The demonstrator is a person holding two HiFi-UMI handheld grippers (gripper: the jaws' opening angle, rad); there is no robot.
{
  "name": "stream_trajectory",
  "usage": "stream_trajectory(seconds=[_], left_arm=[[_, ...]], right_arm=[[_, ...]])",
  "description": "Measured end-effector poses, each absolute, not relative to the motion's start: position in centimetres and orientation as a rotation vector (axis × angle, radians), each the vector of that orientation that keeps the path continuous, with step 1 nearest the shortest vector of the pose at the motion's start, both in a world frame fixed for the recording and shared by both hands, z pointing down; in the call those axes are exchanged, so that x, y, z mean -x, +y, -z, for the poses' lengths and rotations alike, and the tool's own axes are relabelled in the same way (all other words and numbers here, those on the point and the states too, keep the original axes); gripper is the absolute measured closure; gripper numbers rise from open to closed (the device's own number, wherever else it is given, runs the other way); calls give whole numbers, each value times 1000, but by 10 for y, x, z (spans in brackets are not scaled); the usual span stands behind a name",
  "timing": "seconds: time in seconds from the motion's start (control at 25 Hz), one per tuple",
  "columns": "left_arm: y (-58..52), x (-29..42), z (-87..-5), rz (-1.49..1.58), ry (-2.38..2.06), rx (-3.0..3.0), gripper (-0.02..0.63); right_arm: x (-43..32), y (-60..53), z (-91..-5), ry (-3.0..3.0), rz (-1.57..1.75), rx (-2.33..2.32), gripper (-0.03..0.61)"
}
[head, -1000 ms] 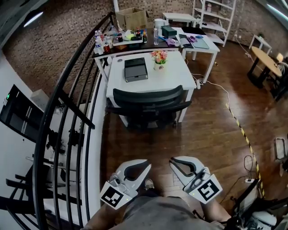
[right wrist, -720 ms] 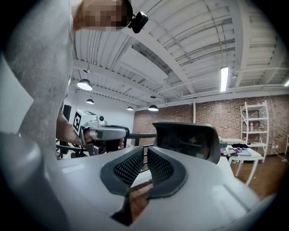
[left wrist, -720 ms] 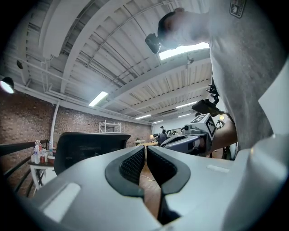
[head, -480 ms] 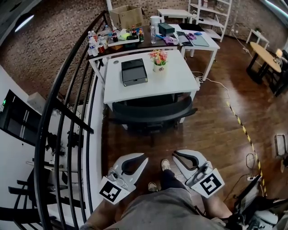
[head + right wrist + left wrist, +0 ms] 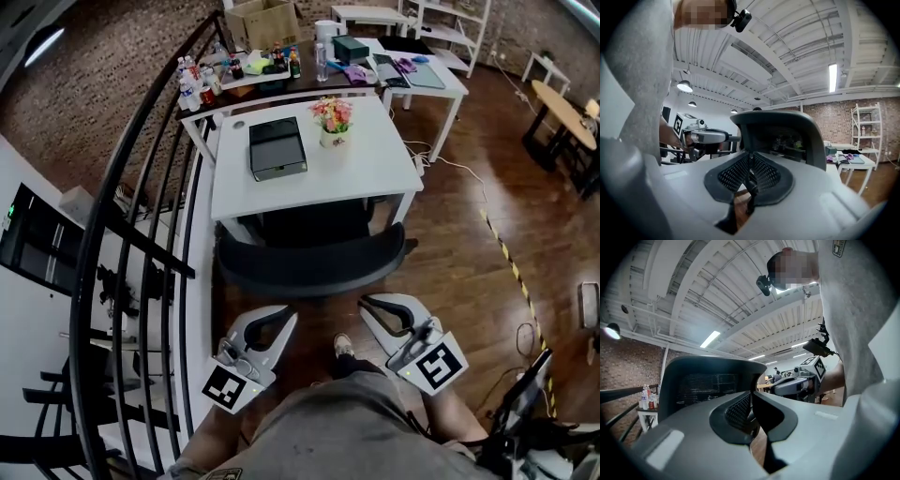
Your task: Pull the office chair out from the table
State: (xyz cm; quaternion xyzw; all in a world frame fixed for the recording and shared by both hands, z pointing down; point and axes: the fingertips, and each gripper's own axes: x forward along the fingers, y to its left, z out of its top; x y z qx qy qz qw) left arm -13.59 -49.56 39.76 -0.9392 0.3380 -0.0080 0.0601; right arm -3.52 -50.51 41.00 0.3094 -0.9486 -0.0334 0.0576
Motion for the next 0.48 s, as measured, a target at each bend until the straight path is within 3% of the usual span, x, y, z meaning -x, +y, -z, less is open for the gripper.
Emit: stream_trajectory(seconds=[0.48], left_arm=[[-542,195,-414,69,1274,2763,583]], right_arm=[[2,-545,-433,-2782,60,-979,519]])
